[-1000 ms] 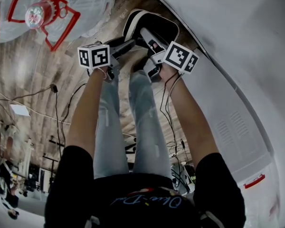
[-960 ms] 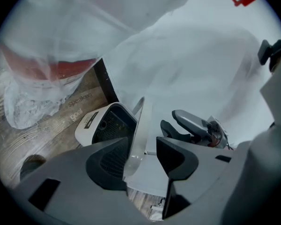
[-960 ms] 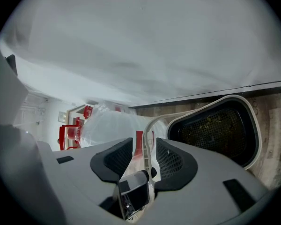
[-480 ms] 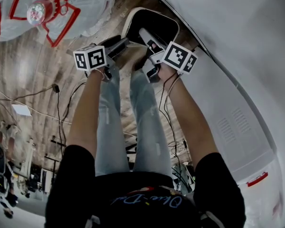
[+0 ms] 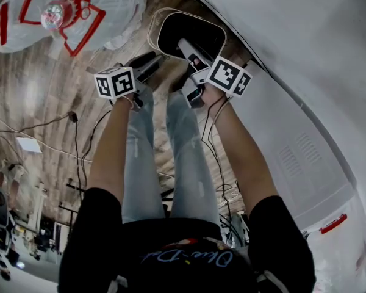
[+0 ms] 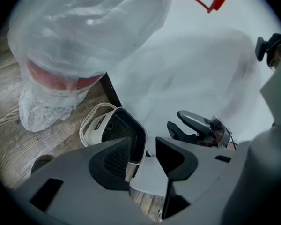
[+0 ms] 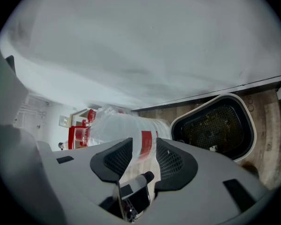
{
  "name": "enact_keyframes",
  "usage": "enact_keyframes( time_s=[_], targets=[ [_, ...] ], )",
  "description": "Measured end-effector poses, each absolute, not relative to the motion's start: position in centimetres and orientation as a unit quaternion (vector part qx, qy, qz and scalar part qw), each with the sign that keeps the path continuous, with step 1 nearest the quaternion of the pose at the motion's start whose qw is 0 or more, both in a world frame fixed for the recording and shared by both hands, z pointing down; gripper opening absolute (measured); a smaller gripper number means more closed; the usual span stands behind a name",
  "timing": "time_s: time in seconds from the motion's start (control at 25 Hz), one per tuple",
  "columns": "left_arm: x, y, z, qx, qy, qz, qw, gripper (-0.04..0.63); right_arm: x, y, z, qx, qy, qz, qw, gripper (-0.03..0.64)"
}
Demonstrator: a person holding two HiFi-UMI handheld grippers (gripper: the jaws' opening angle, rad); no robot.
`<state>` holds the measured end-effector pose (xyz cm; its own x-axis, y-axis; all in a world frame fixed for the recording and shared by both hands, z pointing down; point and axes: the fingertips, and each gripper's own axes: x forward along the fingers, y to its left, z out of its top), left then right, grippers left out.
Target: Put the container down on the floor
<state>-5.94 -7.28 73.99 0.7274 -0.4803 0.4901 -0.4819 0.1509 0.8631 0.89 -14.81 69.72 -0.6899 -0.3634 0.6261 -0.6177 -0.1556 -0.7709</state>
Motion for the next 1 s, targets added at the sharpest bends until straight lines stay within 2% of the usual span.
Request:
enact_keyframes(
  time_s=[0.16, 0.24, 0.44, 0.68, 0.84, 1.0],
  targets=[
    [-5.7, -7.4, 72.9, 0.667, -0.364, 0.002, 0.65, 0.138, 1.1, -14.5, 68.9, 0.389, -0.644, 0.653, 0.091, 0.137],
    [-5.6, -7.7, 71.9, 0.677, -0.364, -0.004, 0.639, 0.122, 1.3, -14.3, 68.3, 0.393, -0.647, 0.648, 0.085, 0.049],
    [-5.2, -9.1, 68.9, 0.704, -0.364, -0.022, 0.609, 0.064, 2.0, -14.0, 66.3, 0.408, -0.649, 0.638, 0.072, 0.004],
    [-4.9, -10.7, 64.4, 0.733, -0.363, -0.049, 0.573, 0.032, 3.3, -14.5, 63.3, 0.436, -0.66, 0.608, 0.065, 0.0],
    [-4.5, -11.0, 61.8, 0.756, -0.359, -0.04, 0.546, 0.014, 5.3, -15.3, 60.5, 0.469, -0.666, 0.579, 0.041, 0.0],
    [-3.7, -11.1, 59.2, 0.777, -0.344, -0.02, 0.527, 0.008, 6.4, -15.6, 57.4, 0.481, -0.695, 0.532, 0.052, -0.001]
  ],
)
